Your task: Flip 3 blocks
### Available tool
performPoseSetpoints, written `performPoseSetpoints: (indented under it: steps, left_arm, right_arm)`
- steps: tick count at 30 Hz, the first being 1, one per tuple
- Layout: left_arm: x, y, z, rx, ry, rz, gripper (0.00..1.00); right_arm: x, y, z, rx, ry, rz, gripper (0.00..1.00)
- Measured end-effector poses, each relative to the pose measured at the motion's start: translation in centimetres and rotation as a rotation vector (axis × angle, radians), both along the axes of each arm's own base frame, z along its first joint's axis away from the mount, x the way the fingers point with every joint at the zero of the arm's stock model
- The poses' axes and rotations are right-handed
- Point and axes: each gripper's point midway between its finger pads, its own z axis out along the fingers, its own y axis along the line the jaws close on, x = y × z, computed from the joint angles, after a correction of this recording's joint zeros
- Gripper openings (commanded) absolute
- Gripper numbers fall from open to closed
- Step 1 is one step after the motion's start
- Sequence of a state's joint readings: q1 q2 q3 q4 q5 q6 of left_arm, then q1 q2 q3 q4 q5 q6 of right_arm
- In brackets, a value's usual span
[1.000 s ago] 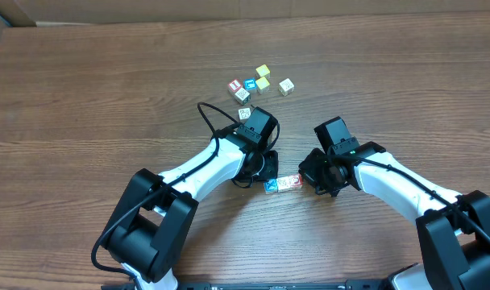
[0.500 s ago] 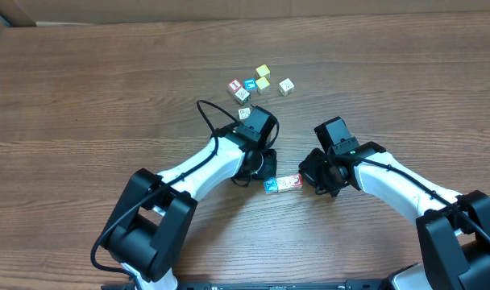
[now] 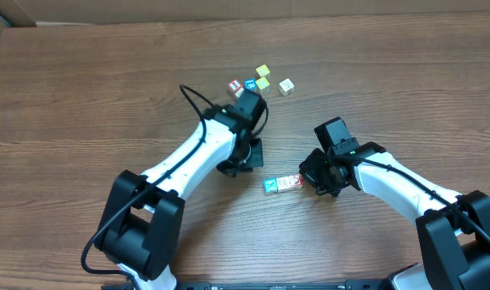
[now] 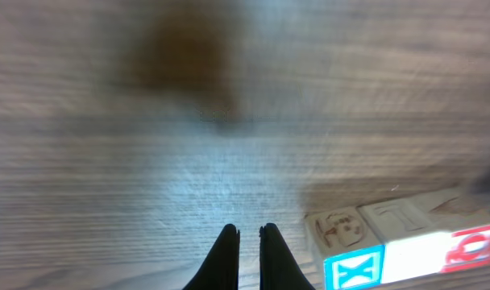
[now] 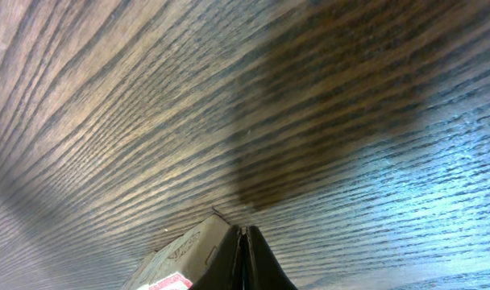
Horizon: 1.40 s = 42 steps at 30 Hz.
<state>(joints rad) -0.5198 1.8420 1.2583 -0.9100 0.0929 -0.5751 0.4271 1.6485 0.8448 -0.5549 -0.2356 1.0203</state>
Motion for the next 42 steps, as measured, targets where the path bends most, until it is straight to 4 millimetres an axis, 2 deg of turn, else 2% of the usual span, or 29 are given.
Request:
performPoseSetpoints:
  steps: [6,9,18,42]
  left_arm:
    - [-3.2,-1.6,-2.7,-0.03,0.052,-0.033,0.04]
    - [-3.6,-2.0,-3.0,-0.041,0.055,-0.034,0.04]
    - [-2.7,-2.8,-3.0,-0.075,0.02,-0.021,0.04]
    - [-2.1,-3.3,-2.9,-0.103,0.001,-0.005,0.04]
  right_arm:
    - [0.0,0.0,0.0,0.0,-0.001,0.0,0.04]
    - [0.0,0.0,0.0,0.001,-0.001,0.0,0.04]
    - [0.0,0.0,0.0,0.0,-0.001,0.0,0.04]
    - [-0.3,0.3,0.1,0.022,0.027,-0.024,0.04]
